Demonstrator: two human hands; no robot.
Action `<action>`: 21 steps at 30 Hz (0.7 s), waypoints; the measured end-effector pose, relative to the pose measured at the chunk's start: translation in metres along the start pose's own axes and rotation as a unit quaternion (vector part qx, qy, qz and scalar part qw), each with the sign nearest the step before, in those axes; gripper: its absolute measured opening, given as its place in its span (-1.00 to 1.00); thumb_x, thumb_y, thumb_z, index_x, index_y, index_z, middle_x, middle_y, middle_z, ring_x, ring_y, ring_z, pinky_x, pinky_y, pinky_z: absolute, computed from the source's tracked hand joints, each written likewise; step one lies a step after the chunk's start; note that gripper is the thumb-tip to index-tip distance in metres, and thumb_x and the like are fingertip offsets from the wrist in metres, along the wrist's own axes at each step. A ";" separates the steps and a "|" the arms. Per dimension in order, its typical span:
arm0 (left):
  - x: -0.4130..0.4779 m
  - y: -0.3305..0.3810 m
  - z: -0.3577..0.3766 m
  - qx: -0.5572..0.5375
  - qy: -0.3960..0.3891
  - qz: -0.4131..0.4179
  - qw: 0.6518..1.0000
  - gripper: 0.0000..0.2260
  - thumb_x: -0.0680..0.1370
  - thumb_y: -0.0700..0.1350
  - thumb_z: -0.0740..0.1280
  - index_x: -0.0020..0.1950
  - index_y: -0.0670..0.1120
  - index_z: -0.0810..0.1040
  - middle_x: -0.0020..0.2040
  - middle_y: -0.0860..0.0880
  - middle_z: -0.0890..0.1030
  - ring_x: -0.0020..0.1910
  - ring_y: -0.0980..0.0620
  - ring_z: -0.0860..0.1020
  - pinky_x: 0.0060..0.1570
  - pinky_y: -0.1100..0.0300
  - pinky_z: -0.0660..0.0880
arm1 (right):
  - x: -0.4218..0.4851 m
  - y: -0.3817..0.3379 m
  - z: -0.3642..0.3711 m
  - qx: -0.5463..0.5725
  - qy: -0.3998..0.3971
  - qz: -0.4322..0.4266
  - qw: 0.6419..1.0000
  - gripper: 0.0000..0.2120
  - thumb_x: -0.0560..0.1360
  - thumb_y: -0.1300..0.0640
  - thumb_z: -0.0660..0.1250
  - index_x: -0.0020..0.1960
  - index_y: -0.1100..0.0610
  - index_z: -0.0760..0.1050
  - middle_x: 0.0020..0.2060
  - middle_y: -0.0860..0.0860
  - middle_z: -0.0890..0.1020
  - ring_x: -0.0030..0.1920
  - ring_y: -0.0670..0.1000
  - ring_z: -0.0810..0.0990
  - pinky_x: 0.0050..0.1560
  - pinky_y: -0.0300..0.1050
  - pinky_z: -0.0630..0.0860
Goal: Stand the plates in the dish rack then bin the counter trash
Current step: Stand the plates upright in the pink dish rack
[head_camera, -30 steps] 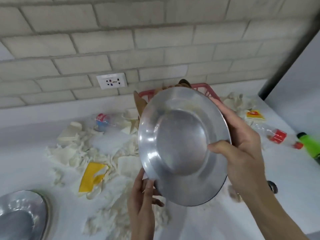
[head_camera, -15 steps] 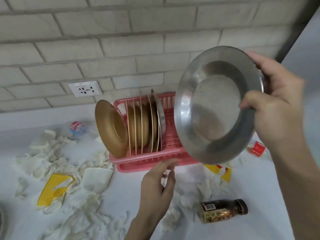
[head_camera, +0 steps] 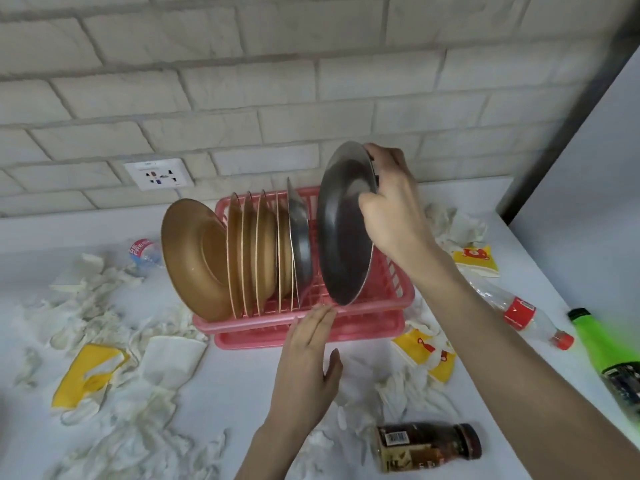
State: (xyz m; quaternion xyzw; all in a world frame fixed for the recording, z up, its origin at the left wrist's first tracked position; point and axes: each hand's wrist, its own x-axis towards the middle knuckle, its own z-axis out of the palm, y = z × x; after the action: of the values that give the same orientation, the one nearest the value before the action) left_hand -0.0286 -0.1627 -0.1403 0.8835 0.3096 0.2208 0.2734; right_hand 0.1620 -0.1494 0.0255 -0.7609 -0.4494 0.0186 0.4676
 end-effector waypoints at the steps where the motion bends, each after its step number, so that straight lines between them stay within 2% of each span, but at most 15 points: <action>1: -0.001 0.001 0.000 -0.012 0.001 -0.006 1.000 -0.43 0.52 -0.15 0.24 0.55 0.00 0.29 0.51 0.12 0.32 0.50 0.24 0.18 0.49 -0.03 0.23 | 0.002 0.001 0.006 -0.011 -0.010 0.000 1.000 -0.40 0.43 0.40 0.19 0.46 0.17 0.33 0.37 0.13 0.38 0.23 0.21 0.50 0.16 -0.05 0.46; 4: -0.003 0.003 -0.001 -0.032 0.008 -0.008 0.999 -0.36 0.55 -0.16 0.26 0.61 0.01 0.13 0.58 0.19 0.17 0.54 0.24 0.12 0.52 0.21 0.14 | 0.006 0.007 0.025 -0.057 -0.036 -0.010 0.998 -0.43 0.49 0.34 0.19 0.49 0.14 0.26 0.40 0.11 0.33 0.20 0.25 0.52 0.08 -0.07 0.45; 6: -0.004 0.002 -0.001 -0.037 0.007 -0.006 0.999 -0.33 0.56 -0.17 0.28 0.62 0.00 0.07 0.59 0.23 0.10 0.56 0.21 0.10 0.50 0.27 0.11 | 0.008 0.008 0.036 -0.084 -0.059 -0.013 0.995 -0.44 0.51 0.31 0.18 0.50 0.12 0.21 0.41 0.12 0.30 0.17 0.30 0.52 0.03 -0.01 0.46; 8: -0.004 0.001 0.000 -0.035 0.008 -0.004 0.999 -0.32 0.55 -0.17 0.27 0.62 -0.02 0.05 0.59 0.23 0.09 0.55 0.23 0.10 0.52 0.18 0.14 | 0.009 0.008 0.042 -0.109 -0.076 -0.018 0.991 -0.43 0.51 0.31 0.17 0.51 0.13 0.18 0.41 0.14 0.29 0.18 0.27 0.51 0.00 -0.03 0.42; 10: -0.004 0.002 0.001 -0.034 0.012 -0.006 0.999 -0.31 0.55 -0.16 0.27 0.62 -0.02 0.05 0.58 0.21 0.12 0.55 0.25 0.10 0.52 0.05 0.20 | 0.008 0.007 0.048 -0.144 -0.085 -0.027 0.986 -0.42 0.51 0.31 0.17 0.51 0.15 0.16 0.40 0.15 0.30 0.23 0.22 0.46 0.06 -0.10 0.36; 12: -0.004 0.002 0.003 -0.036 0.018 -0.006 0.999 -0.32 0.55 -0.16 0.27 0.62 -0.03 0.06 0.59 0.17 0.15 0.55 0.23 0.12 0.50 -0.01 0.23 | 0.006 0.008 0.054 -0.158 -0.093 -0.028 0.983 -0.41 0.52 0.30 0.17 0.52 0.15 0.14 0.40 0.14 0.30 0.25 0.22 0.44 0.06 -0.12 0.34; 16: -0.004 0.007 0.003 -0.049 0.024 -0.021 0.998 -0.32 0.56 -0.17 0.26 0.62 -0.02 0.04 0.59 0.17 0.13 0.56 0.21 0.10 0.51 0.09 0.19 | 0.005 0.014 0.071 -0.135 -0.105 -0.030 0.985 -0.36 0.50 0.30 0.18 0.54 0.16 0.10 0.43 0.15 0.26 0.21 0.23 0.49 -0.18 -0.07 0.44; 21: -0.004 0.011 0.001 -0.104 0.032 -0.027 0.994 -0.31 0.57 -0.26 0.26 0.62 -0.03 0.02 0.61 0.13 0.10 0.58 0.15 0.07 0.53 0.12 0.13 | 0.004 0.019 0.080 -0.133 -0.106 -0.039 0.985 -0.37 0.53 0.24 0.16 0.56 0.13 0.06 0.42 0.16 0.26 0.27 0.23 0.45 -0.12 0.00 0.52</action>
State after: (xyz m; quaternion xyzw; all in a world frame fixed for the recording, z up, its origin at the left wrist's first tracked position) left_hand -0.0261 -0.1735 -0.1352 0.8340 0.3173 0.2724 0.3599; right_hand 0.1414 -0.0935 -0.0320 -0.7916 -0.5247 0.0212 0.3125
